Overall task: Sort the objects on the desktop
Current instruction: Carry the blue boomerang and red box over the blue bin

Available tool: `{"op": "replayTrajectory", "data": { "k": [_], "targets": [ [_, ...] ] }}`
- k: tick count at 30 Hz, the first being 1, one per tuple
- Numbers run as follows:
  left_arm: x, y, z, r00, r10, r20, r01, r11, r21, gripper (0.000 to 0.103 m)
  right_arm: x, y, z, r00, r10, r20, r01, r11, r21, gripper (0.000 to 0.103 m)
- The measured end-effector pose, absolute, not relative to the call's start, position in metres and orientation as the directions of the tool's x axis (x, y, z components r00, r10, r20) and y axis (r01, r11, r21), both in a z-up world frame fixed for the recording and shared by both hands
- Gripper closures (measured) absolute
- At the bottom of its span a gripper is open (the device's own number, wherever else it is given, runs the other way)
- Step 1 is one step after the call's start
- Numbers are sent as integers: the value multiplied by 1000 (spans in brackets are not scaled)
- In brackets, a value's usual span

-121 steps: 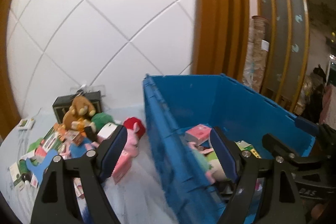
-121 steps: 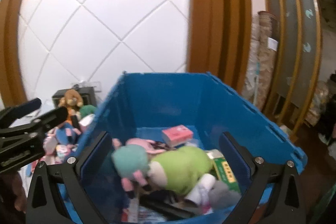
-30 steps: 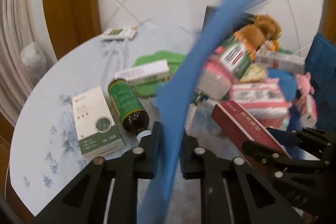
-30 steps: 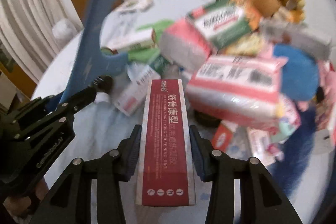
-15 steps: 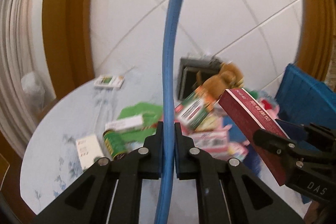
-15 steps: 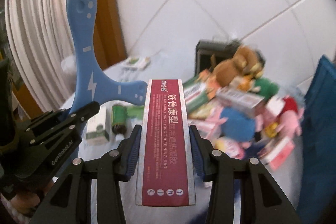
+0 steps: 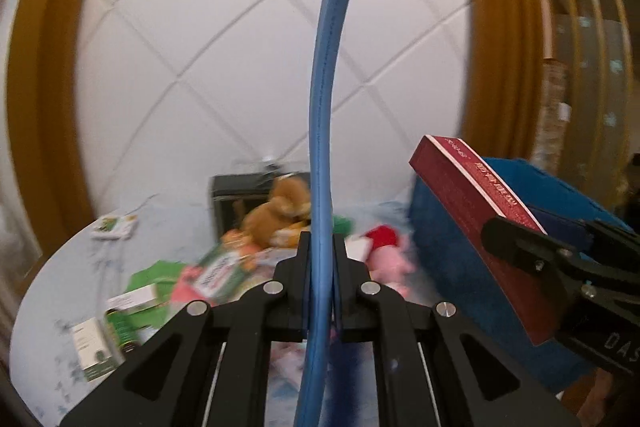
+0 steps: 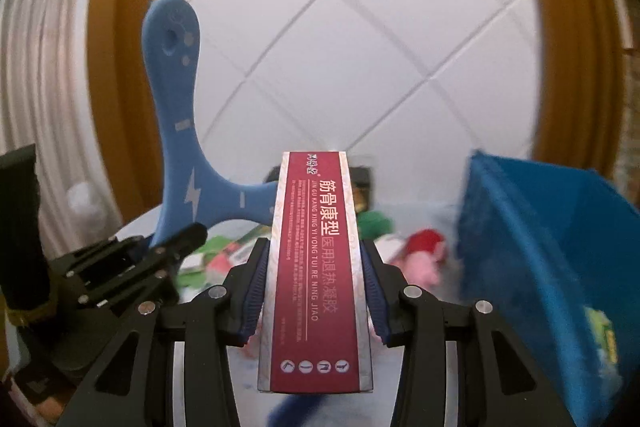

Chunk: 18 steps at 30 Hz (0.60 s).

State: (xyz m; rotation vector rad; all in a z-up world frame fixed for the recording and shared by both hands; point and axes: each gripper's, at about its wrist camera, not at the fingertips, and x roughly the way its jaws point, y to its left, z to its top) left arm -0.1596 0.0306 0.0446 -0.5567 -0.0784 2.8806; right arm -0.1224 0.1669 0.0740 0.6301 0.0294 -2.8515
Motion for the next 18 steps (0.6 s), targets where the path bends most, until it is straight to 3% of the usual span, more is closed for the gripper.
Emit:
{"op": "replayTrajectory", "data": {
  "k": [8, 18],
  "targets": [
    [-153, 131, 73, -868, 377, -323, -369, -925, -87, 95, -73, 263, 108, -939, -19, -342, 3, -999, 47, 59],
    [-148, 247, 115, -844, 468, -261, -473, -880, -47, 95, -48, 377, 116, -939, 156, -305, -190, -978, 85, 59]
  ]
}}
